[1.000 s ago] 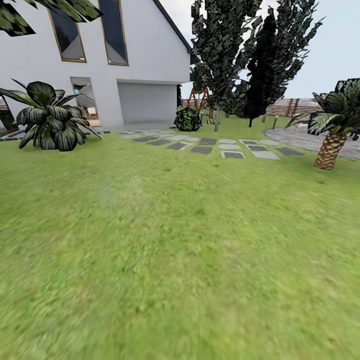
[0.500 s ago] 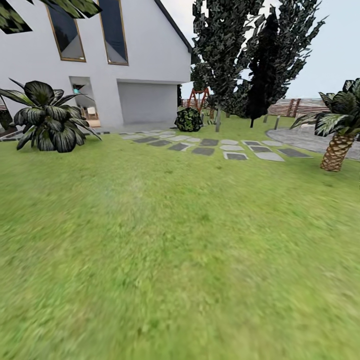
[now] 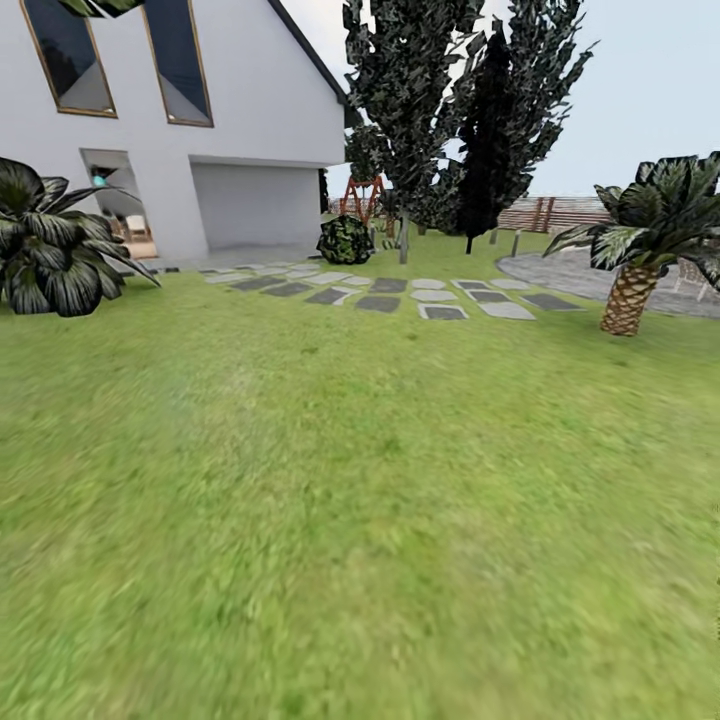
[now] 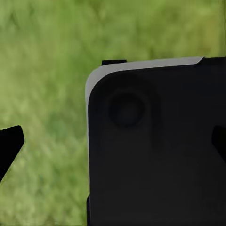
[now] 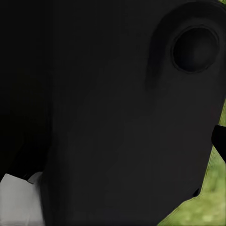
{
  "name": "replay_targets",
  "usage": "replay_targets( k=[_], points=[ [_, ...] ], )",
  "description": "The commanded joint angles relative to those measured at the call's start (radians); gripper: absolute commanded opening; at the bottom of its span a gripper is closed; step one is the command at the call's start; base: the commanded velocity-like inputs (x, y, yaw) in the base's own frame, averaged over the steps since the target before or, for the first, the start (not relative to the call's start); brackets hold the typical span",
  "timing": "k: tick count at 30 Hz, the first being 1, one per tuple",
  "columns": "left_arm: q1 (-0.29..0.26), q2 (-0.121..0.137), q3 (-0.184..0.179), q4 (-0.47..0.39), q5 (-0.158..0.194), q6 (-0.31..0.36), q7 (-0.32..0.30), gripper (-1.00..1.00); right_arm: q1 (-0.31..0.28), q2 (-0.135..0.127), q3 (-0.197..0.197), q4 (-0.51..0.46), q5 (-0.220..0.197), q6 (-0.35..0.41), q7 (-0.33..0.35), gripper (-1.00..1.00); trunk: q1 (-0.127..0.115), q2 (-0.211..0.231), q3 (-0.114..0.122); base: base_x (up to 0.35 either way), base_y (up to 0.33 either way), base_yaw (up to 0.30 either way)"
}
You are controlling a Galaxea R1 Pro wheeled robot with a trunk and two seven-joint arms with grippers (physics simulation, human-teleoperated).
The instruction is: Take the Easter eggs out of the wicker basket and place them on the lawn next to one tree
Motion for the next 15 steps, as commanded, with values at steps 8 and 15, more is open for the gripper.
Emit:
replay_targets(
  k=[8, 15],
  points=[
    [0.000, 0.000, -0.001, 0.000, 0.000, -0.003, 0.000, 1.00, 0.000, 0.000, 0.006, -0.001, 0.000, -0.002, 0.000, 1.00, 0.001, 0.000, -0.001, 0.324, 0.117, -0.272],
    [0.000, 0.000, -0.001, 0.000, 0.000, -0.003, 0.000, 1.00, 0.000, 0.000, 0.005, -0.001, 0.000, -0.002, 0.000, 1.00, 0.001, 0.000, -0.001, 0.323, 0.125, -0.231]
  ],
)
